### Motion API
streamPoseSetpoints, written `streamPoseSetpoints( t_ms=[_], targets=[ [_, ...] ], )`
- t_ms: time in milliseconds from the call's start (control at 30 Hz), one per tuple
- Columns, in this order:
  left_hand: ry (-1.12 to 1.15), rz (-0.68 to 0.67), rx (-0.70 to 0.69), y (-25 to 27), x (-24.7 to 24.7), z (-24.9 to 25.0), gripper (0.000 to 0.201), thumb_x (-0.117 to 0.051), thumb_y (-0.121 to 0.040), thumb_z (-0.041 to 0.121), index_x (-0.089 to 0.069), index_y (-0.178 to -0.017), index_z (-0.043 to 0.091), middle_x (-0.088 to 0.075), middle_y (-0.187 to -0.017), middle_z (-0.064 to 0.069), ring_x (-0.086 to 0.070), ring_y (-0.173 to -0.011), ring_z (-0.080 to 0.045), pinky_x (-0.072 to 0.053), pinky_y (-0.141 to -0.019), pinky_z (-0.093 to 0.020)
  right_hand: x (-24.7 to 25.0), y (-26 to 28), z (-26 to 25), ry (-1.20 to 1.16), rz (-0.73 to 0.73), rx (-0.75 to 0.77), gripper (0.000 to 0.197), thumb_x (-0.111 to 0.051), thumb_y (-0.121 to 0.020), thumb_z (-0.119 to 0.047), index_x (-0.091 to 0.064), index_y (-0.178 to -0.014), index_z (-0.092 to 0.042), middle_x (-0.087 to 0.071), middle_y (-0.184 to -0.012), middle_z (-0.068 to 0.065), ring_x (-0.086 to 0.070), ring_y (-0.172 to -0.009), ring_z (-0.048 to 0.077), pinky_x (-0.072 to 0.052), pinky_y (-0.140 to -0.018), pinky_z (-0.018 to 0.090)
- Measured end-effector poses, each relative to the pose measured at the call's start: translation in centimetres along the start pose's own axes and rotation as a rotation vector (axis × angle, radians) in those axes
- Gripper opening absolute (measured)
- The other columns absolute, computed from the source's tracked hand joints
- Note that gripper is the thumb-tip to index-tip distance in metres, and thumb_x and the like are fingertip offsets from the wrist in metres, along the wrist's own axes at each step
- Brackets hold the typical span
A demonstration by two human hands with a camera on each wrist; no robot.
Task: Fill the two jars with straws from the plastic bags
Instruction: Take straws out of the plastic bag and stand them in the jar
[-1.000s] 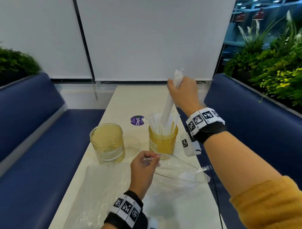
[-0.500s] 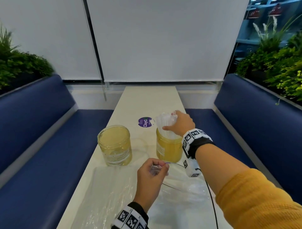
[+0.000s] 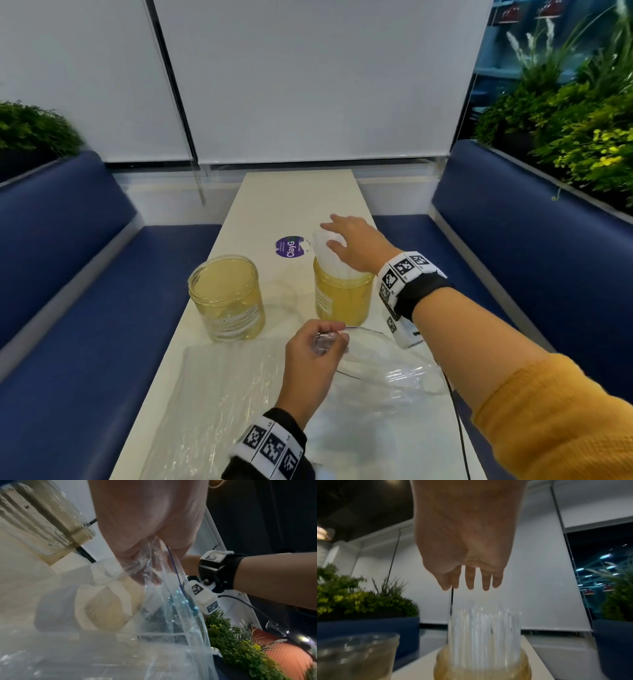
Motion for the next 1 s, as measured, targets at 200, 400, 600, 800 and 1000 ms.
streamPoseSetpoints(
  t_ms=[200, 400, 600, 800, 1000],
  targets=[
    [-0.071, -0.113, -0.095, -0.3, -1.7, 1.3, 0.048, -0.061, -0.078, -0.011, -0.068, -0.113, 0.021, -0.068, -0.107, -0.005, -0.07, -0.094, -0.011, -0.055, -0.07, -0.021, 5.4, 6.6, -1.7, -0.127, -0.21, -0.154, 0.02, -0.059, -0.09, -0.021, -0.077, -0.09, -0.011, -0.076, -0.082, 0.004, -0.072, -0.075, 0.019, -0.056, -0.064, 0.028],
    [-0.158, -0.175, -0.208, -0.4, -2.9, 2.5, 0.058, -0.061, -0.075, -0.017, -0.064, -0.123, 0.015, -0.063, -0.119, -0.007, -0.064, -0.108, -0.014, -0.051, -0.075, -0.009, 0.5, 11.8, -1.7, -0.081, -0.634, -0.241, 0.023, -0.062, -0.092, -0.02, -0.076, -0.103, -0.005, -0.073, -0.097, 0.006, -0.066, -0.086, 0.021, -0.05, -0.073, 0.028],
    [-0.191, -0.206, -0.254, -0.3, -2.7, 3.2, 0.065, -0.055, -0.074, -0.019, -0.063, -0.127, 0.018, -0.059, -0.123, -0.001, -0.059, -0.113, -0.008, -0.048, -0.078, -0.008, -5.1, 15.0, -0.4, 0.133, -0.593, -0.298, 0.039, -0.055, -0.098, -0.027, -0.057, -0.137, -0.022, -0.055, -0.138, 0.002, -0.056, -0.124, 0.026, -0.046, -0.102, 0.036],
    [-0.188, -0.199, -0.26, 0.0, -1.9, 2.5, 0.072, -0.053, -0.073, -0.02, -0.06, -0.132, 0.021, -0.054, -0.122, 0.006, -0.055, -0.119, -0.005, -0.054, -0.093, -0.031, -7.0, 16.2, -0.5, 0.363, -0.602, -0.237, 0.038, -0.042, -0.103, -0.038, -0.059, -0.132, -0.019, -0.062, -0.129, 0.006, -0.056, -0.12, 0.027, -0.042, -0.103, 0.04],
    [-0.193, -0.214, -0.248, 0.2, -1.6, 2.0, 0.073, -0.056, -0.073, -0.018, -0.058, -0.133, 0.023, -0.053, -0.122, 0.008, -0.054, -0.121, -0.005, -0.054, -0.1, -0.041, -7.3, 16.9, -0.1, 0.328, -0.487, -0.236, 0.041, -0.032, -0.106, -0.043, -0.061, -0.122, -0.018, -0.067, -0.11, 0.009, -0.064, -0.099, 0.029, -0.049, -0.092, 0.042]
  ],
)
Point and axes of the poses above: each hand's wrist, its own y-axis away from the middle knuckle, its own x-axis out of the back of the hand, z = x × y, the point moved 2 cm from there along -y, towards the middle knuckle
